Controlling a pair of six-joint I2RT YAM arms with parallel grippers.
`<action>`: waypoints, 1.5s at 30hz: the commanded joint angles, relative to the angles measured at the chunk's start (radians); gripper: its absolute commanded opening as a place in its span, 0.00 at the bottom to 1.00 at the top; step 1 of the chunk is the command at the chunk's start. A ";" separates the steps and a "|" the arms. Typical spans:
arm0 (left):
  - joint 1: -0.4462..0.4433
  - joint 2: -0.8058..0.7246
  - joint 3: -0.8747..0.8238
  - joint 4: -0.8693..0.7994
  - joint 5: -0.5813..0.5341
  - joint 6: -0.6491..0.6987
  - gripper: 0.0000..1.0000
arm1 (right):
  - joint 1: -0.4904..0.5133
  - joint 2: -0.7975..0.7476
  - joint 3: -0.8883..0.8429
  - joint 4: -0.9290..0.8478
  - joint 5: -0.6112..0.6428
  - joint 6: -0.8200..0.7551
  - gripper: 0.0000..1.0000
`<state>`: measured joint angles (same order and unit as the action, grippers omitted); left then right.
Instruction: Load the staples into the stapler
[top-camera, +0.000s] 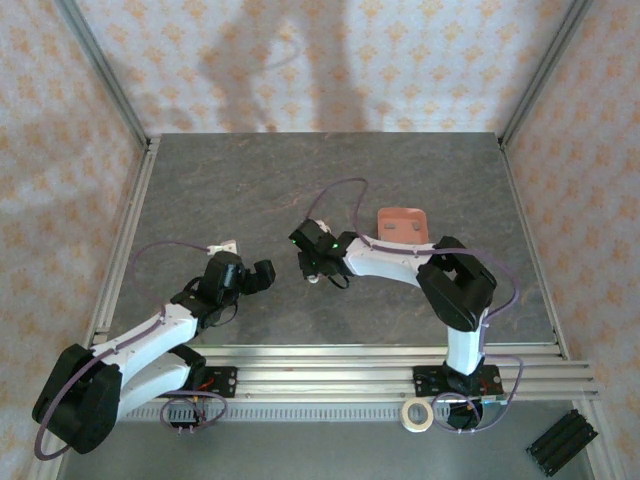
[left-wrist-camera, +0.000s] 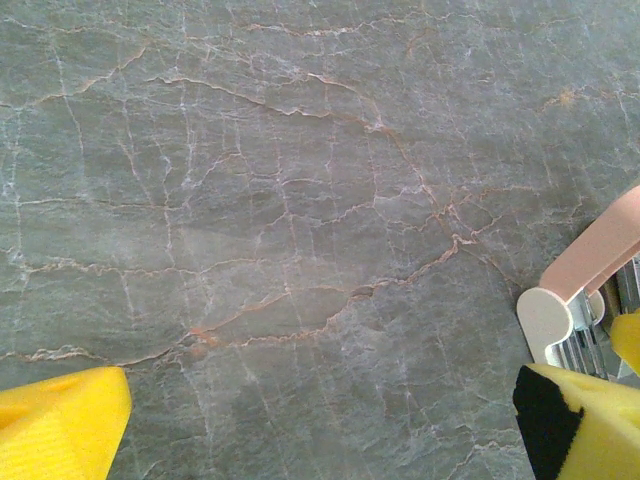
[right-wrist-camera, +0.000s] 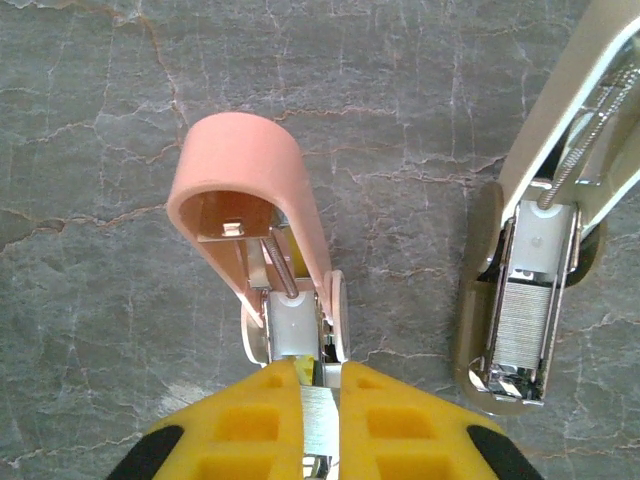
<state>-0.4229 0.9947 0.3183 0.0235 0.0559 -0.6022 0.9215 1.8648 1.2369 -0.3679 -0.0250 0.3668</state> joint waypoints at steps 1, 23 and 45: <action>0.008 -0.004 -0.010 0.022 -0.004 0.002 0.99 | 0.010 -0.012 -0.011 0.029 0.018 0.025 0.12; 0.009 -0.002 -0.008 0.020 -0.004 0.002 0.99 | 0.011 0.017 -0.016 0.024 -0.004 0.026 0.12; 0.010 -0.005 -0.012 0.020 -0.003 0.002 0.99 | 0.028 0.013 -0.036 -0.001 0.016 0.026 0.11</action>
<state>-0.4229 0.9947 0.3183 0.0273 0.0559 -0.6022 0.9401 1.8767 1.2160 -0.3485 -0.0360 0.3820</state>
